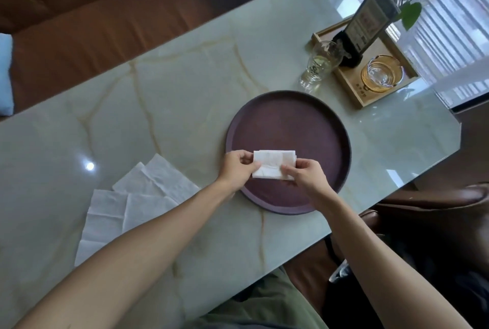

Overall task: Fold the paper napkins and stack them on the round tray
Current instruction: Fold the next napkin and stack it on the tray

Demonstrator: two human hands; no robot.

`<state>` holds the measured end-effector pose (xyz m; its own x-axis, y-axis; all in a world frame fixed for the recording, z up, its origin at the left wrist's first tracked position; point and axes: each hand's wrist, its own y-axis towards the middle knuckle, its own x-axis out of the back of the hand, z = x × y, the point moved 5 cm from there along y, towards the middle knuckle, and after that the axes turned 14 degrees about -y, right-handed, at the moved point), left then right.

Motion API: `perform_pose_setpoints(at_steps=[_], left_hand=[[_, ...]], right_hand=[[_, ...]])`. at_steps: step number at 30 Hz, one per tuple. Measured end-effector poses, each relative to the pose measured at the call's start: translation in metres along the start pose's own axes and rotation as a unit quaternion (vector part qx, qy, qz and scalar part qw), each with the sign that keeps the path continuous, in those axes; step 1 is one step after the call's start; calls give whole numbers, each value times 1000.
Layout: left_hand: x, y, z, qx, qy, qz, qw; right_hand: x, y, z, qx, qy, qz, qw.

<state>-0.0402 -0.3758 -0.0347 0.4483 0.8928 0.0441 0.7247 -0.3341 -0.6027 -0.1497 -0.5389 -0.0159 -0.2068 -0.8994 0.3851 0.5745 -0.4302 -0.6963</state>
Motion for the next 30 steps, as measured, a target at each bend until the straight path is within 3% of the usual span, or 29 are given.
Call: perform_pose_setpoints(at_steps=[13, 23, 30], left_hand=[[-24, 41, 36, 46, 32, -41, 998], [-25, 49, 37, 22, 119, -77, 990], [-24, 48, 36, 12, 153, -96, 984]], right_hand=[[7, 47, -33, -56, -42, -30, 997], [9, 53, -31, -36, -173, -79, 981], [8, 54, -35, -62, -193, -111, 973]])
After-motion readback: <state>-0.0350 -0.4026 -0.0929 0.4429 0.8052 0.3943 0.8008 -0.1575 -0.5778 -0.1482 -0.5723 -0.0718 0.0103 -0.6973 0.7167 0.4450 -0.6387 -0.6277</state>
